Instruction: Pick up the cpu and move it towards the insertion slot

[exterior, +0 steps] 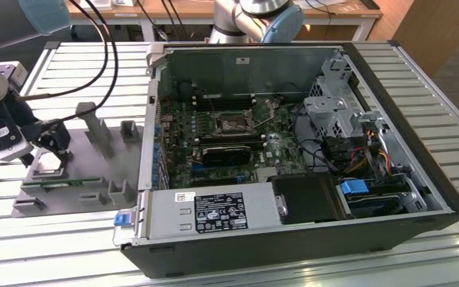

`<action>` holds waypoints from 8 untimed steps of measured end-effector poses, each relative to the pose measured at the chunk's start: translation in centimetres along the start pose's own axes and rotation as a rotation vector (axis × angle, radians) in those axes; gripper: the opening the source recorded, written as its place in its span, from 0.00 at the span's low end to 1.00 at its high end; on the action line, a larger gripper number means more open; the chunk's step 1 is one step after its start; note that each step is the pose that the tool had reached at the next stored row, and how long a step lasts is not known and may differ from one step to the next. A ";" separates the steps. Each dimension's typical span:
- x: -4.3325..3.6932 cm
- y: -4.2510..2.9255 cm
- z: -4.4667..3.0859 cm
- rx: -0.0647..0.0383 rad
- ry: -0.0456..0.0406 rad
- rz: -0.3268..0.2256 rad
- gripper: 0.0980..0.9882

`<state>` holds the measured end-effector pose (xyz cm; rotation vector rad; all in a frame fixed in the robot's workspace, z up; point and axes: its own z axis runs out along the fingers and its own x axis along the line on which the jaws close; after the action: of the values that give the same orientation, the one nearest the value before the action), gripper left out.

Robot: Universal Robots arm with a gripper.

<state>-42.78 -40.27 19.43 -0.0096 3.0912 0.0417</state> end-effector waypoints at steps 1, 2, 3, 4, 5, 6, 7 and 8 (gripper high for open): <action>0.01 0.00 0.09 -0.001 0.0002 -0.006 0.68; 0.01 0.00 0.18 -0.001 0.0003 -0.013 0.68; 0.00 0.01 0.25 -0.002 0.0006 -0.021 0.68; 0.01 0.03 0.33 -0.002 0.0008 -0.028 0.68; 0.01 0.04 0.39 -0.002 0.0010 -0.034 0.68; 0.02 0.05 0.48 -0.002 0.0011 -0.038 0.68; 0.03 0.06 0.57 -0.002 0.0012 -0.039 0.68; 0.03 0.06 0.68 -0.003 0.0014 -0.040 0.68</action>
<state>-42.78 -40.19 18.75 -0.0718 3.0912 0.0440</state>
